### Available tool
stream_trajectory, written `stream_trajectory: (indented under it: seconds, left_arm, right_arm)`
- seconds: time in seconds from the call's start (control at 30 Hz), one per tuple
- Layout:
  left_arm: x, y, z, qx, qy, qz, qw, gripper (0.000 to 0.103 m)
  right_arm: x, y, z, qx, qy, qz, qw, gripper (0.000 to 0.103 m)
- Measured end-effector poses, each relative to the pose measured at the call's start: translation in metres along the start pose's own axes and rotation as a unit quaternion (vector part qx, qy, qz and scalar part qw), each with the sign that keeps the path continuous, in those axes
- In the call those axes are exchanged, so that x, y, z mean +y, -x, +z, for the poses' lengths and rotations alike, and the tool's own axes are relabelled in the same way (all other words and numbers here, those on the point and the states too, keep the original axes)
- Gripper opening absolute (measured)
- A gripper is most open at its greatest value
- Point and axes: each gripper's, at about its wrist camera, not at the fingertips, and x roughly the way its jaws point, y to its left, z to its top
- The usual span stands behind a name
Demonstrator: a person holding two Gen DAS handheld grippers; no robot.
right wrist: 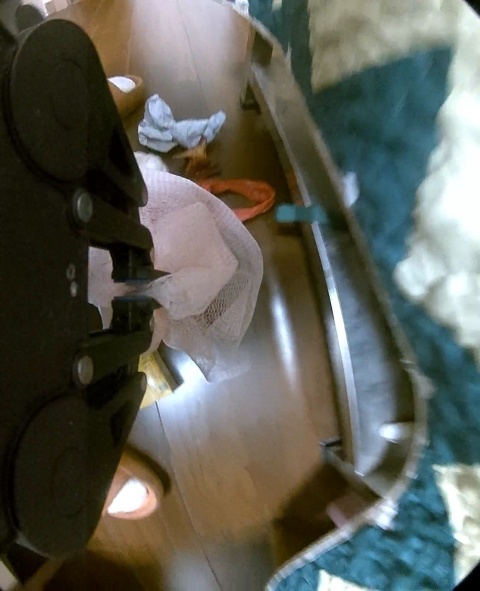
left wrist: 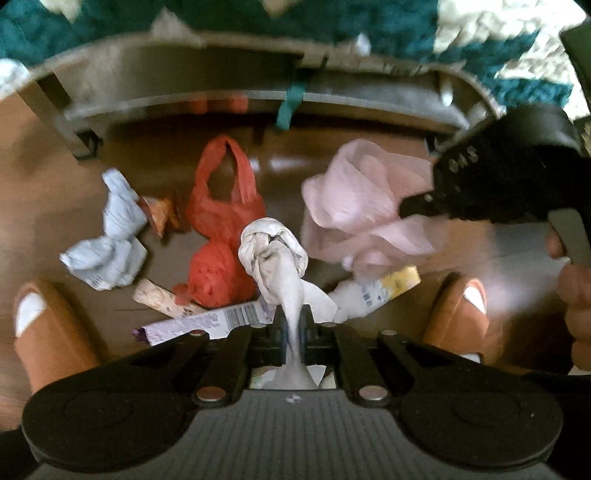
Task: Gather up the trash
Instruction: 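Close left tool on white tissue while right tool closes on pink mesh bag, then carry tissue with left tool while right tool carries mesh bag to teal bin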
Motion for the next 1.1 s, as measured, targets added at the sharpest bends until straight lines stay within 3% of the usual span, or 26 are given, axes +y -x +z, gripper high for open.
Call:
stream_trajectory:
  seconds: [0.27, 0.5, 0.8, 1.1]
  left_arm:
    - [-0.010, 0.091, 0.002, -0.083, 0.003, -0.009, 0.9965, 0.006]
    - [-0.032, 0.186, -0.003, -0.167, -0.014, -0.023, 0.9855, 0.006]
    - [-0.083, 0.300, -0.013, -0.269, -0.067, -0.033, 0.9603, 0.006]
    - [-0.154, 0.384, -0.012, -0.334, -0.130, -0.048, 0.9322, 0.006]
  right_arm:
    - [0.003, 0.128, -0.021, -0.099, 0.046, 0.008, 0.994, 0.004]
    - [-0.001, 0.253, -0.054, -0.197, 0.076, 0.029, 0.977, 0.004]
    - [-0.017, 0.385, -0.095, -0.301, 0.105, 0.024, 0.948, 0.004]
    - [-0.056, 0.495, -0.120, -0.396, 0.088, -0.002, 0.914, 0.004]
